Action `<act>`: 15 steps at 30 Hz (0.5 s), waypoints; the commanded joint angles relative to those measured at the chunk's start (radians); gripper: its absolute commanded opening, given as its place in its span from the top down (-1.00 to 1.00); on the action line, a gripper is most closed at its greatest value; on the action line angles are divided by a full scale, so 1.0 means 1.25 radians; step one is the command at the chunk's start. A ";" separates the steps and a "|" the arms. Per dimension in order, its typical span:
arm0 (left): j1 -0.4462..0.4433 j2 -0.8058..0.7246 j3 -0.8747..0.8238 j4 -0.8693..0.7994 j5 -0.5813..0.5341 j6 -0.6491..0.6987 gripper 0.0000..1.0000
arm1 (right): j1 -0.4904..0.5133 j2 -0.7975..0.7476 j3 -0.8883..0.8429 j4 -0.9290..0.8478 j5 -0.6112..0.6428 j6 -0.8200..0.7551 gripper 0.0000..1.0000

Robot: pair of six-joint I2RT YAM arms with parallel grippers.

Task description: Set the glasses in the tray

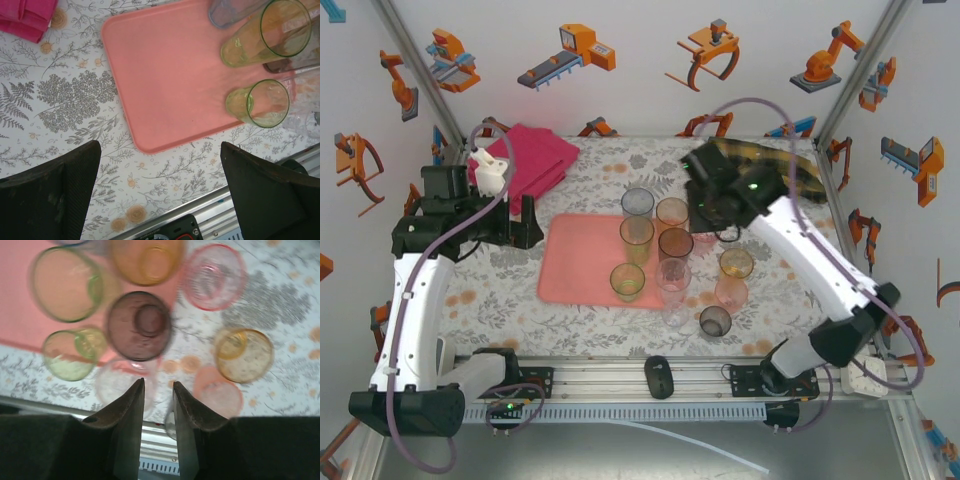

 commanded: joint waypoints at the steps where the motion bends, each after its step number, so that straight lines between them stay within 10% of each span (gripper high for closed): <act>1: 0.003 0.014 0.039 -0.053 0.036 0.045 -0.93 | -0.113 -0.103 -0.095 -0.037 -0.042 0.007 0.33; 15: 0.000 0.032 0.046 -0.068 0.050 0.049 -0.95 | -0.387 -0.242 -0.451 0.129 -0.207 0.000 0.15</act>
